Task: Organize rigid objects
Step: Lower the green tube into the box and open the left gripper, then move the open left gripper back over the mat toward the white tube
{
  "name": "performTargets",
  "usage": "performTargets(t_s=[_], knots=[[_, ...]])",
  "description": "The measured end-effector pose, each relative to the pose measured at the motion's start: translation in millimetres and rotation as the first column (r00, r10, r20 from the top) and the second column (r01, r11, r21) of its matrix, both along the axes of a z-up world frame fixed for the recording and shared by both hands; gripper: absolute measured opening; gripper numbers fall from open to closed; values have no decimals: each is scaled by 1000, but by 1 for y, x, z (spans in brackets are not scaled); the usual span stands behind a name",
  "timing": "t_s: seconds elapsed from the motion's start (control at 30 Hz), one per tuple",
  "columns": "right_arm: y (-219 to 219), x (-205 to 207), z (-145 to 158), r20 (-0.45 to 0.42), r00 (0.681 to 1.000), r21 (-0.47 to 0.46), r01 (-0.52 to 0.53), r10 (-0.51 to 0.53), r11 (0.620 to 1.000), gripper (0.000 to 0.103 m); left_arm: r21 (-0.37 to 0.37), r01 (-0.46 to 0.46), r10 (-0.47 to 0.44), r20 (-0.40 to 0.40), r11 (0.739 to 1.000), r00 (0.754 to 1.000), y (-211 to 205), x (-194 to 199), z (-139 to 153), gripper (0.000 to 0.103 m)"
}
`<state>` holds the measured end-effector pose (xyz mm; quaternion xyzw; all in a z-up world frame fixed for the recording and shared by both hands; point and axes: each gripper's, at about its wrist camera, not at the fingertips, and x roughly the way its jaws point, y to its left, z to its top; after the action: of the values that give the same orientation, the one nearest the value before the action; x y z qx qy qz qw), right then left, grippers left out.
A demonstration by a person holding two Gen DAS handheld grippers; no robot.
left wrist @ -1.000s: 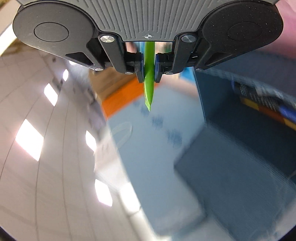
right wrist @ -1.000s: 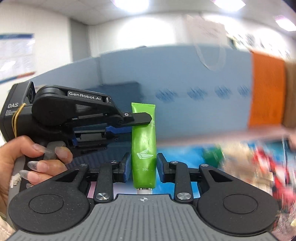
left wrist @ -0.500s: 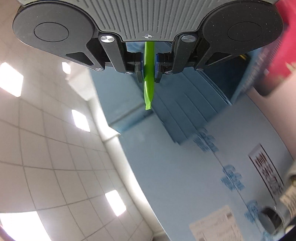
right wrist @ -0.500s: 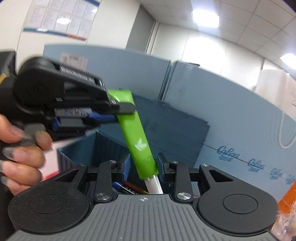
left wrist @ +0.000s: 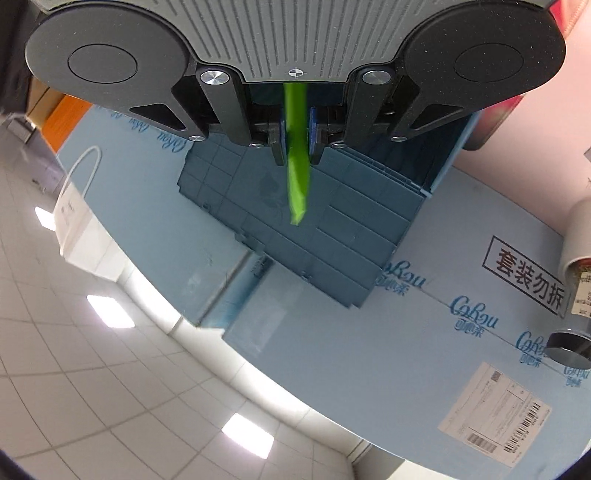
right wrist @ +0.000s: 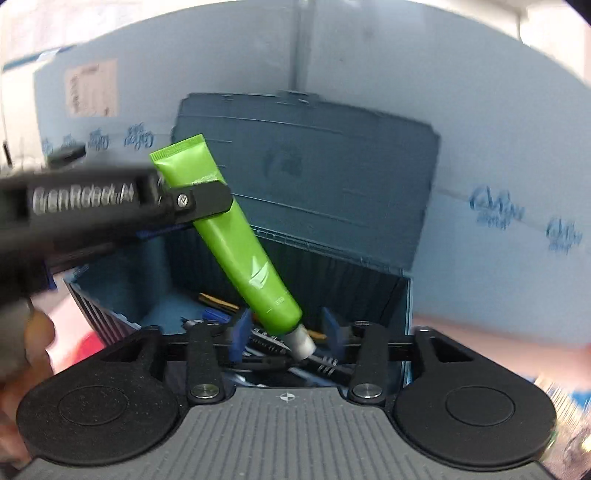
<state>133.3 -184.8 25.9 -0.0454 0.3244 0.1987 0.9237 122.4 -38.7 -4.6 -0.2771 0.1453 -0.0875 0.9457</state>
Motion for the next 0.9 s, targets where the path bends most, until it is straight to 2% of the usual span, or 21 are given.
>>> performTargets(t_s=[0.03,0.07,0.17,0.23,0.33,0.57,0.67,0.73,0.8,0.9], knots=[[-5,-2,4,-2,1000,38,0,0,999,68,-4,4,-4,-16,1000,1000,1,4,-2,9],[-9,-4,8,1,1000,62,-5,5,998,71,-16,11,-12,-35,1000,999,2,8,-4,9],[-16,-12,17,38,999,48,6,-8,999,76,15,10,-9,-63,1000,998,0,3,-3,9],[-19,-17,21,52,998,40,25,-27,999,77,40,8,-5,-82,999,997,-3,4,-1,9],[-23,-26,14,45,997,77,58,-62,995,77,61,-9,16,-111,998,994,-5,3,0,10],[-41,-35,16,46,993,143,103,-111,984,81,56,-73,80,-136,996,988,1,1,2,17],[-46,-37,17,44,992,161,114,-122,980,81,33,-83,87,-117,996,989,6,-1,3,27],[-49,-38,17,43,990,174,127,-137,976,82,18,-91,92,-108,996,990,9,-2,5,42],[-52,-39,18,37,988,187,143,-153,972,83,-13,-100,98,-97,995,990,14,-5,7,51],[-57,-40,18,28,986,205,156,-165,966,84,-58,-115,109,-91,992,990,23,-7,11,58]])
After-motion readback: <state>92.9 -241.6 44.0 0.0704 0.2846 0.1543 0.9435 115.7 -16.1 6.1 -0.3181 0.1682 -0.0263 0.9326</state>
